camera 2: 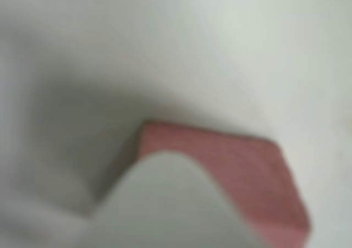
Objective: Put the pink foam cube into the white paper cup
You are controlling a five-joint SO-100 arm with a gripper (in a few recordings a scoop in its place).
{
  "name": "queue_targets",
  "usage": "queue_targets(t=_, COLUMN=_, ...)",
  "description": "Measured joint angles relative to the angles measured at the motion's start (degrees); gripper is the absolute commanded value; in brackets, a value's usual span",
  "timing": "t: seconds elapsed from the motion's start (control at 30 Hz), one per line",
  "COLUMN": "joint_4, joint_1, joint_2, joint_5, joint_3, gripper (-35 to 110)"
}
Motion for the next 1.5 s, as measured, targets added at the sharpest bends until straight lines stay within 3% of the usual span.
queue_targets(t=0.27, joint_4=0.00, joint_1=-0.35, joint_2=-2.11, joint_5=0.00, joint_3=-0.09, gripper=38)
queue_targets(t=0.63, joint_4=0.00, joint_1=-0.35, joint_2=-5.19, joint_5=0.09, joint_3=-0.18, gripper=16)
queue_targets(t=0.87, joint_4=0.26, joint_1=-0.35, joint_2=-5.19, joint_5=1.58, joint_3=-0.18, gripper=12)
queue_targets(t=1.5, joint_4=17.31, joint_1=6.77, joint_2=-5.19, joint_5=-6.24, joint_3=-20.21, gripper=12)
